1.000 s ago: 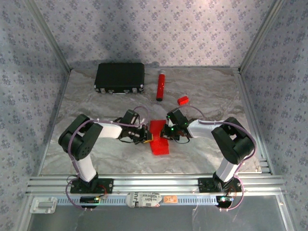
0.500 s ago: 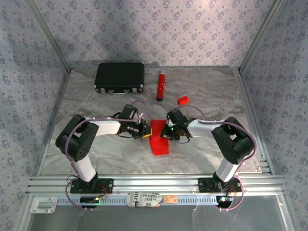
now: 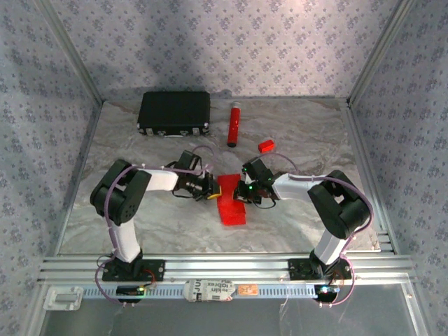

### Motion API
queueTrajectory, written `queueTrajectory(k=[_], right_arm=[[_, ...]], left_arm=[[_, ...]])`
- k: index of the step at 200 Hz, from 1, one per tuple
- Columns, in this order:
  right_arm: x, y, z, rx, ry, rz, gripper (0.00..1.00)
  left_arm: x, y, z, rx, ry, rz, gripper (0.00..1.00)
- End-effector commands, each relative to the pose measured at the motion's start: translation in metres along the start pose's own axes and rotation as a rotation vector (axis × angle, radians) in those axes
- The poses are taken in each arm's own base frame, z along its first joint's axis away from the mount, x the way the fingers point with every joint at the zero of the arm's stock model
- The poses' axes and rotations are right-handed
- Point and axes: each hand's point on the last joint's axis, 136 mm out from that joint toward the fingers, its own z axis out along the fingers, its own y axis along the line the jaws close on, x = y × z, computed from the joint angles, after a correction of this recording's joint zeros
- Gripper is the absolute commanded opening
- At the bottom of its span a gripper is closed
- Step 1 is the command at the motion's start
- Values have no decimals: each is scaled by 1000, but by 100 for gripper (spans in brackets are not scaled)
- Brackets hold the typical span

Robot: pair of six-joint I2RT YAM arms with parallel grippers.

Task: Fold a paper plane with a square sheet of paper (pick it up from the middle)
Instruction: Fold the square sheet of paper in half at the center of the table.

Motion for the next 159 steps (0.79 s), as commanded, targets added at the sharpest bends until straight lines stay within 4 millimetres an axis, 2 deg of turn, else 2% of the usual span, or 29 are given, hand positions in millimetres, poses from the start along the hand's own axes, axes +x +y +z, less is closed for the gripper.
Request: queueTrajectory(k=[1, 16, 97, 159], right_arm=[[27, -49, 4, 185, 72, 57, 0], [27, -49, 4, 185, 72, 57, 0], [28, -51, 3, 195, 80, 61, 0], [24, -52, -2, 191, 73, 57, 0]], left_arm=[[-3, 39, -1, -118, -3, -63, 7], [-6, 33, -6, -105, -9, -56, 7], [-22, -23, -31, -12, -41, 29, 12], [-31, -45, -30, 48, -36, 64, 13]])
